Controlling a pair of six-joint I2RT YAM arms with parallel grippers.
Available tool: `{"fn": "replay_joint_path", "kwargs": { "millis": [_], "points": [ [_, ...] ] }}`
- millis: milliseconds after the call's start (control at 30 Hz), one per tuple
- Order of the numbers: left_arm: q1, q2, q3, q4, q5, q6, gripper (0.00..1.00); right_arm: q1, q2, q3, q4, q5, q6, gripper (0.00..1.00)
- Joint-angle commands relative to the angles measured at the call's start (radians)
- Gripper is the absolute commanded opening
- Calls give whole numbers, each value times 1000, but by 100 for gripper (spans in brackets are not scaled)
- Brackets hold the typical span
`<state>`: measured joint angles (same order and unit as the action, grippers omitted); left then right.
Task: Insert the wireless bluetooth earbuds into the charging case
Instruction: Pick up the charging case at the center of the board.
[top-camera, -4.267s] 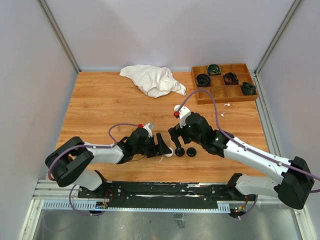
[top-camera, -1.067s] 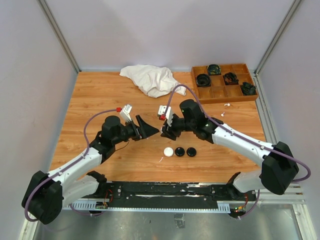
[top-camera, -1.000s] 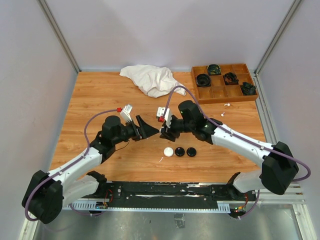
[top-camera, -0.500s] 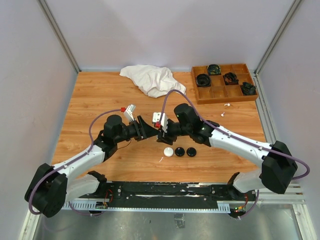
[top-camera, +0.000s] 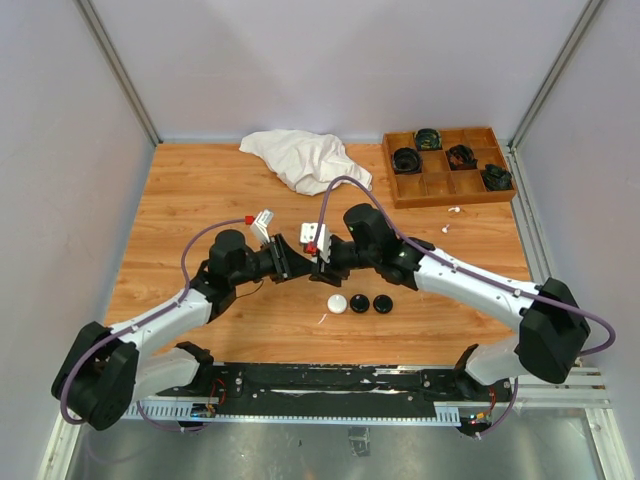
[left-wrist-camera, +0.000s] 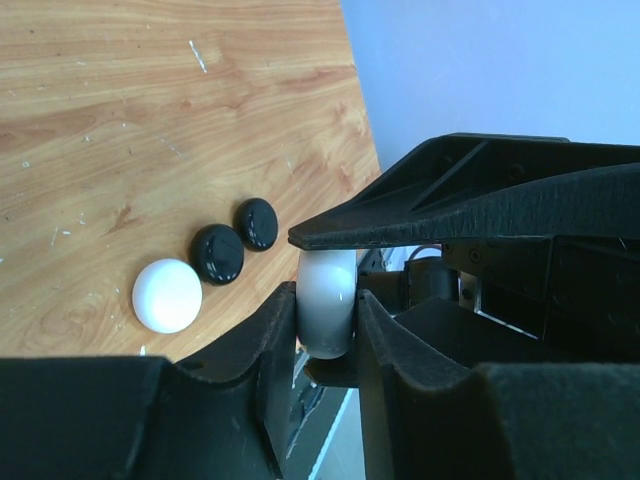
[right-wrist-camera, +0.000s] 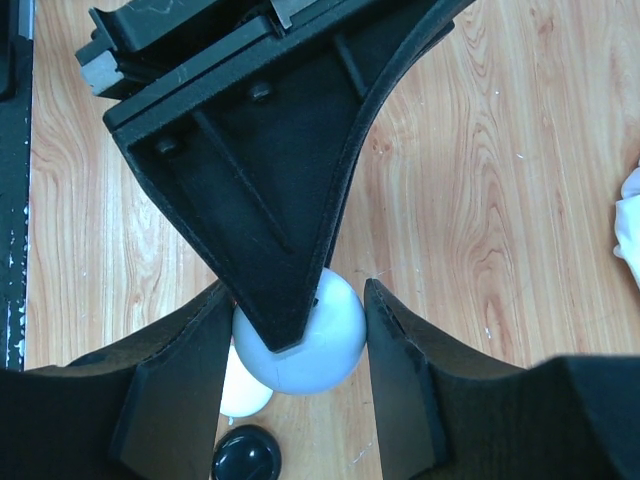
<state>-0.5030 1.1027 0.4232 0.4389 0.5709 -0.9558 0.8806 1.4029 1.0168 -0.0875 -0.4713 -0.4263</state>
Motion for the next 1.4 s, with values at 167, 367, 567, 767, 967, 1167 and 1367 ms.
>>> {"fn": "replay_joint_path", "kwargs": {
  "millis": [167, 367, 567, 767, 967, 1167, 1367],
  "points": [
    [7, -44, -12, 20, -16, -29, 11, 20, -42, 10, 22, 29, -38, 63],
    [7, -87, -29, -13, -61, -105, 4, 20, -107, -20, 28, 115, -59, 81],
    [7, -120, -14, -98, -99, -153, 0, 26, -178, -92, 78, 143, -126, 86],
    [7, -146, -11, -100, -115, -208, 0, 48, -201, -150, 129, 125, -258, 88],
    [6, -156, -13, -99, -119, -284, 0, 98, -245, -294, 346, 167, -427, 89],
    [1, -168, -5, -99, -118, -335, 0, 113, -251, -404, 592, 221, -500, 86],
    [-2, -168, -14, -75, -98, -398, 0, 135, -248, -436, 675, 265, -504, 76]
  ]
}}
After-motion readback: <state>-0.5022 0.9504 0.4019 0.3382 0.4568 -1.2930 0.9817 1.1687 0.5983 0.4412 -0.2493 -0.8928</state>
